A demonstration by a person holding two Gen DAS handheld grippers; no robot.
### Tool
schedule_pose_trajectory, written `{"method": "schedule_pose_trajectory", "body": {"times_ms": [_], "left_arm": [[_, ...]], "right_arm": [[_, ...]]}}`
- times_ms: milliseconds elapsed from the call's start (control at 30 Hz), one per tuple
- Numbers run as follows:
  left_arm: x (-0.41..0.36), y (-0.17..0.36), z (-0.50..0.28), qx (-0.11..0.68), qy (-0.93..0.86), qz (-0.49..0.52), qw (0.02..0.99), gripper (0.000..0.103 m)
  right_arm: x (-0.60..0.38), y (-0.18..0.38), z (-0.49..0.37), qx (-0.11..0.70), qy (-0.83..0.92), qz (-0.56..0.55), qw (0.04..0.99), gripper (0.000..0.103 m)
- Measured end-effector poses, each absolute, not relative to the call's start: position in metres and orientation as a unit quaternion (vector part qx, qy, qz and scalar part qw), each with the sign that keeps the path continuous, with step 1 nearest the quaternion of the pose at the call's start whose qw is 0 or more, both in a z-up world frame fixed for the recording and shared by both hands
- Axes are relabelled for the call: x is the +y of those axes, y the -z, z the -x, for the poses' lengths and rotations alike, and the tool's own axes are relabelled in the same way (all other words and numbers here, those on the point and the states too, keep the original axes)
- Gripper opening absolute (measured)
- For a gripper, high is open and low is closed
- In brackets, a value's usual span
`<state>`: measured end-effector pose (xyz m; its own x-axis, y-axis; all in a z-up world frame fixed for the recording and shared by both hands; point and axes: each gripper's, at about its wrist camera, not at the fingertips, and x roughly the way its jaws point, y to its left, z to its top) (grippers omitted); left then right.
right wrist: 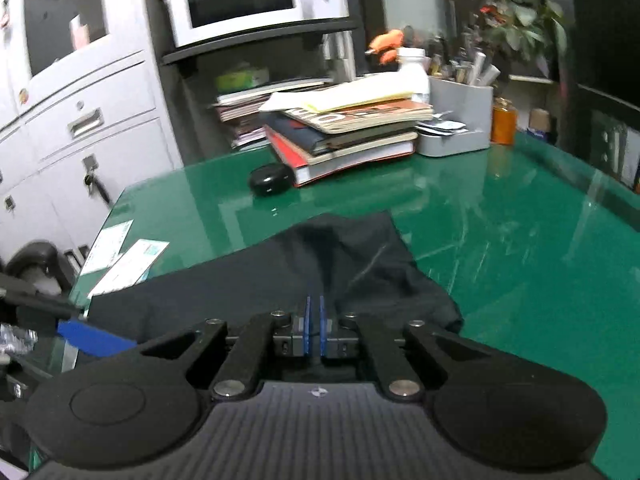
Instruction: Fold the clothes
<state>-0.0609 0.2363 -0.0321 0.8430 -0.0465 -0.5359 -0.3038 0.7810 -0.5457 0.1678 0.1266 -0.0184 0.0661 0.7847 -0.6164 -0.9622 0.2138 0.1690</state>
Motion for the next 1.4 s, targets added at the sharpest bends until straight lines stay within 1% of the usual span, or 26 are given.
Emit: {"method": "schedule_pose_trajectory", "body": {"times_ms": [167, 300, 333, 367, 400, 433, 467, 500, 533, 567, 600, 633, 667, 833, 867, 933, 967, 1000, 1067, 1133, 1300, 1333, 1367, 1400], "left_arm": [[0.245, 0.031, 0.062, 0.267, -0.087, 0.317, 0.906, 0.053], [0.254, 0.03, 0.059, 0.265, -0.096, 0.317, 0.905, 0.053], [0.254, 0.027, 0.06, 0.27, -0.095, 0.318, 0.904, 0.055], [0.254, 0.024, 0.064, 0.268, -0.095, 0.319, 0.904, 0.062], [0.254, 0.019, 0.072, 0.256, -0.093, 0.32, 0.907, 0.067], [0.254, 0.014, 0.08, 0.244, -0.091, 0.321, 0.91, 0.075], [0.254, 0.01, 0.085, 0.236, -0.09, 0.322, 0.912, 0.078], [0.256, 0.008, 0.086, 0.231, -0.089, 0.325, 0.913, 0.078], [0.258, 0.004, 0.087, 0.224, -0.089, 0.327, 0.914, 0.078], [0.258, 0.003, 0.085, 0.223, -0.089, 0.324, 0.915, 0.078], [0.258, 0.002, 0.079, 0.224, -0.089, 0.317, 0.917, 0.078], [0.257, 0.001, 0.073, 0.224, -0.09, 0.309, 0.92, 0.078], [0.256, 0.002, 0.067, 0.228, -0.09, 0.304, 0.921, 0.078], [0.251, 0.018, 0.036, 0.266, -0.081, 0.291, 0.915, 0.077], [0.251, 0.021, 0.034, 0.275, -0.085, 0.288, 0.913, 0.076], [0.248, 0.023, 0.033, 0.283, -0.093, 0.265, 0.917, 0.073], [0.247, 0.023, 0.032, 0.286, -0.095, 0.251, 0.92, 0.07], [0.246, 0.022, 0.031, 0.291, -0.097, 0.241, 0.921, 0.069], [0.248, 0.022, 0.03, 0.295, -0.102, 0.233, 0.921, 0.063], [0.252, 0.022, 0.031, 0.296, -0.116, 0.233, 0.919, 0.061], [0.268, 0.022, 0.029, 0.295, -0.159, 0.217, 0.917, 0.061], [0.269, 0.019, 0.028, 0.301, -0.161, 0.217, 0.915, 0.062], [0.268, 0.015, 0.03, 0.301, -0.159, 0.217, 0.915, 0.065], [0.265, 0.01, 0.036, 0.294, -0.155, 0.22, 0.917, 0.068]], "right_arm": [[0.143, 0.024, -0.173, 0.299, -0.6, 0.14, 0.729, 0.0], [0.154, 0.027, -0.179, 0.296, -0.593, 0.137, 0.737, 0.0], [0.153, 0.026, -0.181, 0.302, -0.595, 0.131, 0.734, 0.0], [0.151, 0.024, -0.183, 0.308, -0.597, 0.125, 0.73, 0.005], [0.145, 0.021, -0.184, 0.307, -0.597, 0.111, 0.733, 0.014], [0.138, 0.016, -0.184, 0.295, -0.597, 0.093, 0.74, 0.02], [0.131, 0.011, -0.184, 0.282, -0.597, 0.075, 0.747, 0.039], [0.125, 0.007, -0.184, 0.273, -0.596, 0.056, 0.753, 0.05], [0.119, 0.003, -0.184, 0.265, -0.594, 0.037, 0.758, 0.05], [0.118, 0.001, -0.183, 0.267, -0.591, 0.029, 0.761, 0.045], [0.118, 0.0, -0.182, 0.27, -0.586, 0.032, 0.763, 0.037], [0.121, 0.001, -0.179, 0.271, -0.586, 0.041, 0.763, 0.023], [0.124, 0.002, -0.177, 0.271, -0.586, 0.051, 0.762, 0.019], [0.139, 0.023, -0.172, 0.305, -0.583, 0.094, 0.747, 0.019], [0.141, 0.027, -0.172, 0.311, -0.582, 0.102, 0.745, 0.014], [0.145, 0.028, -0.176, 0.322, -0.574, 0.094, 0.747, 0.011], [0.147, 0.028, -0.178, 0.328, -0.57, 0.089, 0.748, 0.005], [0.149, 0.028, -0.18, 0.333, -0.566, 0.085, 0.749, 0.003], [0.156, 0.029, -0.185, 0.347, -0.558, 0.074, 0.75, 0.003], [0.167, 0.03, -0.19, 0.363, -0.55, 0.061, 0.75, 0.0], [0.194, 0.033, -0.181, 0.333, -0.554, 0.078, 0.759, 0.001], [0.197, 0.033, -0.179, 0.33, -0.557, 0.077, 0.758, 0.005], [0.2, 0.033, -0.178, 0.326, -0.56, 0.076, 0.758, 0.013], [0.196, 0.03, -0.176, 0.326, -0.564, 0.073, 0.755, 0.024]]}}
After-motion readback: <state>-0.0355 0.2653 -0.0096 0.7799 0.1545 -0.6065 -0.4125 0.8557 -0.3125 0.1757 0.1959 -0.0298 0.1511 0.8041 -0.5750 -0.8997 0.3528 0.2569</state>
